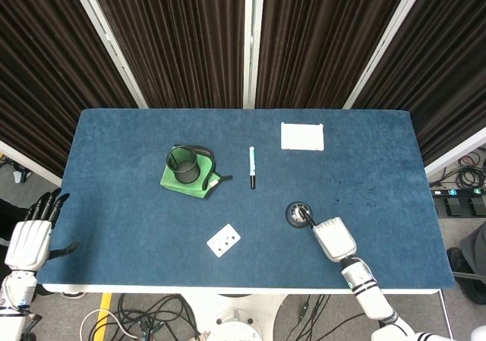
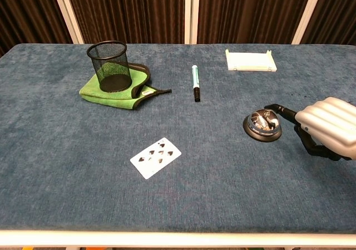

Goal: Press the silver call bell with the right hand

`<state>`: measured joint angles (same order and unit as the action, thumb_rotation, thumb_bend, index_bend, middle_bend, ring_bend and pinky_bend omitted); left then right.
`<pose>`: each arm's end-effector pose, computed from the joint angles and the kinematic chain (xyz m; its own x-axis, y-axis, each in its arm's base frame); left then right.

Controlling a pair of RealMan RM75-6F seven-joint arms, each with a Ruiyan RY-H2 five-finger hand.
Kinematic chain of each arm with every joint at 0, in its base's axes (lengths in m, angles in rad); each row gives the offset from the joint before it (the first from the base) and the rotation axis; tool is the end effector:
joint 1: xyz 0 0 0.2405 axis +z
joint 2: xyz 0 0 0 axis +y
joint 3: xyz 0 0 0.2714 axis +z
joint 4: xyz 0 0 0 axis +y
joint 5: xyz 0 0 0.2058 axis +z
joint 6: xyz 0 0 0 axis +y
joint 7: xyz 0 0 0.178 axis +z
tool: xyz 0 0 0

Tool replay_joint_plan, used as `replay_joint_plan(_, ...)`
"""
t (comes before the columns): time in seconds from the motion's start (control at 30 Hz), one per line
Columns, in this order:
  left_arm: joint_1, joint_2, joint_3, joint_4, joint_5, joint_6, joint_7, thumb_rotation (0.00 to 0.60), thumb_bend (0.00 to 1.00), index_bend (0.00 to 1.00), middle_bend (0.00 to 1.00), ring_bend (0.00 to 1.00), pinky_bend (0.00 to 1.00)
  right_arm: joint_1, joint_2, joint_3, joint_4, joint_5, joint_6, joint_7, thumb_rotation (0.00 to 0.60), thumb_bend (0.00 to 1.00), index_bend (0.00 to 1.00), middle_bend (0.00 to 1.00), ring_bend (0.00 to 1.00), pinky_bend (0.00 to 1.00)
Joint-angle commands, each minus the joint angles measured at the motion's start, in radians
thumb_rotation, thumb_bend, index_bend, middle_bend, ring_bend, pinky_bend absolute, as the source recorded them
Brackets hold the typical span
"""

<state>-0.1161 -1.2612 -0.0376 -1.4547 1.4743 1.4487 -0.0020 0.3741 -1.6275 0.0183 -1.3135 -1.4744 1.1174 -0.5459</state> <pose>-0.3421 0.2253 0.1295 0.4056 0.0371 0.9133 0.9140 -0.0051 -0.4057 -0.2591 -0.2781 -0.0469 0.7309 -0.1548 0.6647 -0.6614 -0.4012 0.6338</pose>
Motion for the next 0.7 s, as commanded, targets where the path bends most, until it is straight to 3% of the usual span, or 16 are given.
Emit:
replay_joint_plan(0.03, 0.000, -0.001, 0.001, 0.002, 0.000, -0.001, -0.001, 0.600, 0.03, 0.09, 0.01, 0.00, 0.16, 0.003, -0.005, -0.004, 0.010, 0.013, -0.016, -0.005, 0.600, 1.00, 0.00, 0.90, 0.86, 0.75)
replay_joint_plan(0.47, 0.005, 0.001, 0.003, 0.000, 0.010, 0.010, -0.003, 0.600, 0.03, 0.09, 0.01, 0.00, 0.16, 0.002, 0.018, -0.008, -0.022, -0.020, 0.041, 0.022, 0.600, 1.00, 0.00, 0.90, 0.86, 0.75)
replay_joint_plan(0.7, 0.001, -0.003, 0.001, 0.000, 0.006, 0.002, 0.005, 0.600, 0.03, 0.09, 0.01, 0.00, 0.16, 0.006, 0.004, -0.018, 0.006, 0.017, -0.007, 0.006, 0.600, 1.00, 0.00, 0.90, 0.86, 0.75)
